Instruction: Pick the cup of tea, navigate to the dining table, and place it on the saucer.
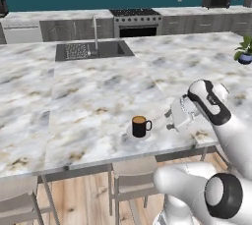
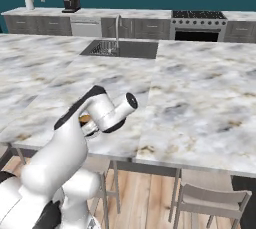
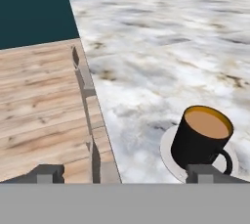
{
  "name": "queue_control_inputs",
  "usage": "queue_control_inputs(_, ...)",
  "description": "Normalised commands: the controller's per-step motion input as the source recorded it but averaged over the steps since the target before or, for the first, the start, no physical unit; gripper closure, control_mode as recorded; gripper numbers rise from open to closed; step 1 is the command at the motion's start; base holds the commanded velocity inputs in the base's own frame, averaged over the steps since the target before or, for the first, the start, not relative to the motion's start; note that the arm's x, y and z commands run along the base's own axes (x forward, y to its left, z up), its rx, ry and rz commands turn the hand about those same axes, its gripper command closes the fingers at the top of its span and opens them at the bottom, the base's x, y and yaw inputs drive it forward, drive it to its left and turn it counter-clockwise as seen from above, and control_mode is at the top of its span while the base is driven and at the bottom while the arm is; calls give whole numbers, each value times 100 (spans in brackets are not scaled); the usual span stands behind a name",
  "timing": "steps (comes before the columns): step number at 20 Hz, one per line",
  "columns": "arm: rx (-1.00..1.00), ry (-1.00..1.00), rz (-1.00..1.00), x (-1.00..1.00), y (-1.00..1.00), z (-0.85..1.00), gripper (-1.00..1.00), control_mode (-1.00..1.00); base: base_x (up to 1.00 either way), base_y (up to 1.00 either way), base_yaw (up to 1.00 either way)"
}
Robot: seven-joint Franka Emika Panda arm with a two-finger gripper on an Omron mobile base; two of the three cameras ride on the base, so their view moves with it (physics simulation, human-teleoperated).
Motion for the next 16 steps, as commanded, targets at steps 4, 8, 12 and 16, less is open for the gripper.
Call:
queue_control_inputs(4,0,0,-4,-68,0,38,-100,-100,0,0,0)
queue_control_inputs(8,0,0,-4,-67,10,31,-100,-100,0,0,0)
queue_control_inputs(12,-4,0,-1,-60,20,49,-100,-100,0,0,0)
queue_control_inputs(16,-7,-9,0,-64,13,63,-100,-100,0,0,0)
